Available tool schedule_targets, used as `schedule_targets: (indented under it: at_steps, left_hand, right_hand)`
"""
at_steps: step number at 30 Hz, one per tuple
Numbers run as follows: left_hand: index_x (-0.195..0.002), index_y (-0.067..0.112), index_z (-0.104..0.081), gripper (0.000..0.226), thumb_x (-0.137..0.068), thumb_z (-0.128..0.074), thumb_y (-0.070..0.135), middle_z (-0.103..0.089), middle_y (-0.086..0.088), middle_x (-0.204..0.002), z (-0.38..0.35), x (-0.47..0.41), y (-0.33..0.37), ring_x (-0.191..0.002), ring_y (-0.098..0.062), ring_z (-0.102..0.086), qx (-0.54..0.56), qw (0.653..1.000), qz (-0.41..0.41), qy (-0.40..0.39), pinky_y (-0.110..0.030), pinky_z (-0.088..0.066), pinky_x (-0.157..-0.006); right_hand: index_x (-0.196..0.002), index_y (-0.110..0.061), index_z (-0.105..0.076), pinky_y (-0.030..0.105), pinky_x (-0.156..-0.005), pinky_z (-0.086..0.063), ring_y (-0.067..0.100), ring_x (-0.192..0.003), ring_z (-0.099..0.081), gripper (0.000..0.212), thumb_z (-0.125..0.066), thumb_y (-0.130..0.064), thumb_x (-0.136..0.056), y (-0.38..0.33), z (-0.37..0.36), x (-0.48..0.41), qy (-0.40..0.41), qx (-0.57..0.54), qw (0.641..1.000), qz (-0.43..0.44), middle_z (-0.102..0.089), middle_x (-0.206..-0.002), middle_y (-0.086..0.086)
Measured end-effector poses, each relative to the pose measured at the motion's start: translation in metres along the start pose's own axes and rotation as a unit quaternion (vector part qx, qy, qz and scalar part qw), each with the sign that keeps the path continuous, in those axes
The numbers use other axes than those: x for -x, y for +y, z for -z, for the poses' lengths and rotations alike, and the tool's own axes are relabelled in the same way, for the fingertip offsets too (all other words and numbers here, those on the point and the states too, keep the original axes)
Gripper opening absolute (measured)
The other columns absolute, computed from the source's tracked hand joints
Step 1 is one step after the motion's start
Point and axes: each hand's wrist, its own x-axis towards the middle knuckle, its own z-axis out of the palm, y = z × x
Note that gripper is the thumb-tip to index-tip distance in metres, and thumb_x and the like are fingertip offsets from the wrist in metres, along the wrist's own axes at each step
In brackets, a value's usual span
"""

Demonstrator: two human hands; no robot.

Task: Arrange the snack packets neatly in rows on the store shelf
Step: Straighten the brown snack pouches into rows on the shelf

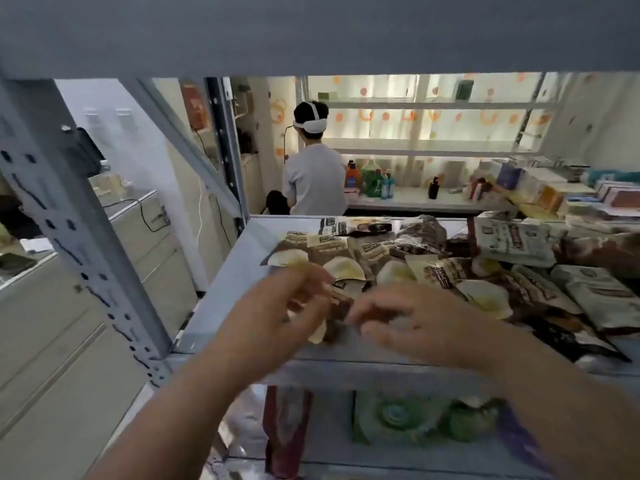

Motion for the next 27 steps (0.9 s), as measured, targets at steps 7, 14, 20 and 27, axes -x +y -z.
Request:
schedule_targets:
  at_steps: [7, 14, 20, 27]
  left_hand:
    - [-0.121, 0.017, -0.055, 0.039, -0.088, -0.055, 0.038, -0.065, -0.002, -0.11, -0.011, -0.164, -0.1, -0.094, -0.02, -0.063, -0.137, 0.974, 0.179, 0.012, -0.031, -0.048, -0.076]
    - [-0.111, 0.011, -0.061, 0.059, -0.081, -0.066, 0.062, -0.064, -0.005, -0.091, -0.01, -0.202, -0.139, -0.083, -0.021, -0.061, -0.209, 0.911, 0.331, -0.131, -0.03, -0.046, -0.064]
    - [-0.099, 0.013, -0.056, 0.056, -0.069, -0.083, 0.052, -0.063, -0.006, -0.099, 0.003, -0.201, -0.153, -0.088, -0.02, -0.06, -0.128, 0.918, 0.358, -0.117, -0.027, -0.052, -0.072]
    - [-0.097, 0.006, -0.068, 0.052, -0.07, -0.08, 0.049, -0.07, -0.01, -0.093, 0.032, -0.206, -0.183, -0.084, -0.024, -0.065, -0.156, 0.925, 0.347, 0.018, -0.03, -0.048, -0.064]
  right_hand:
    - [-0.122, -0.02, -0.059, 0.037, -0.084, -0.05, 0.017, -0.098, -0.057, 0.056, -0.068, -0.059, -0.082, 0.083, 0.044, -0.143, 0.004, 0.188, 0.966, -0.175, -0.059, -0.113, -0.001]
    - [-0.114, -0.032, -0.056, 0.042, -0.092, -0.048, 0.014, -0.099, -0.054, 0.096, -0.062, -0.095, -0.041, 0.121, 0.041, -0.194, -0.144, 0.276, 0.919, -0.24, -0.056, -0.113, -0.008]
    - [-0.107, -0.03, -0.046, 0.038, -0.083, -0.049, 0.014, -0.094, -0.053, 0.088, -0.079, -0.08, -0.043, 0.131, 0.038, -0.205, -0.135, 0.227, 0.946, -0.19, -0.053, -0.105, -0.009]
    - [-0.119, -0.028, -0.042, 0.033, -0.074, -0.055, 0.012, -0.093, -0.06, 0.074, -0.083, -0.058, -0.064, 0.125, 0.083, -0.229, -0.171, 0.172, 0.954, -0.175, -0.055, -0.109, -0.006]
